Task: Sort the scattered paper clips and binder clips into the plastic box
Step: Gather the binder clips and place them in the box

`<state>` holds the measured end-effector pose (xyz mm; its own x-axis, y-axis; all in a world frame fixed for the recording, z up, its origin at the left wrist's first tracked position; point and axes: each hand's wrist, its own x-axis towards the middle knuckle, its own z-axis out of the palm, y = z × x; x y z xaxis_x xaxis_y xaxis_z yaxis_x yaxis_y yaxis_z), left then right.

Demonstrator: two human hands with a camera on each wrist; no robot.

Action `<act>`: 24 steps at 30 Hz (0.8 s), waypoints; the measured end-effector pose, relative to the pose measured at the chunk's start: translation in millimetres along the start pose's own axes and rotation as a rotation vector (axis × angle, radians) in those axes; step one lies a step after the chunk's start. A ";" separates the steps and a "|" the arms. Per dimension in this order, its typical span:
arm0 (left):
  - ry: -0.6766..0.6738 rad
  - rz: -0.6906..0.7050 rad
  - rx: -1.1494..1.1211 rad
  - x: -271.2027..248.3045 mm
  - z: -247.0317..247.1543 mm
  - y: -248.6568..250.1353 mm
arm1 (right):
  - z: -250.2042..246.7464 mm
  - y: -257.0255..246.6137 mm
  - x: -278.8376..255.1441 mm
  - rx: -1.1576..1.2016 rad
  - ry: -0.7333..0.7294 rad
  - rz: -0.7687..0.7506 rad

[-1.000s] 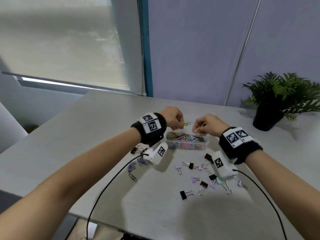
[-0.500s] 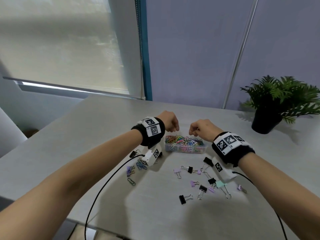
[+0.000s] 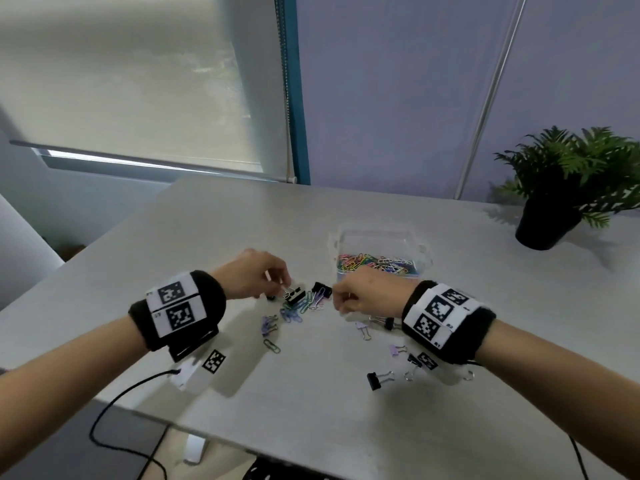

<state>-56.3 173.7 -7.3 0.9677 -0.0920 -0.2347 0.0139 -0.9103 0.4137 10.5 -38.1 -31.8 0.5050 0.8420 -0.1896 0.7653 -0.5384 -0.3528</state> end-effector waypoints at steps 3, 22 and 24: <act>-0.070 -0.127 0.034 -14.0 22.1 -22.0 | 13.8 -16.3 19.1 -0.003 0.035 0.000; -0.005 -0.205 0.007 -1.6 50.5 -36.7 | 44.1 -50.9 58.9 -0.135 0.000 0.129; -0.010 -0.200 -0.009 -2.5 49.6 -37.8 | 42.6 -49.6 56.7 -0.118 0.002 0.119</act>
<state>-71.7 188.3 -66.0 0.9431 0.0861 -0.3212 0.2073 -0.9074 0.3656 -15.8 37.8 -64.0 0.5957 0.7721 -0.2213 0.7415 -0.6345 -0.2181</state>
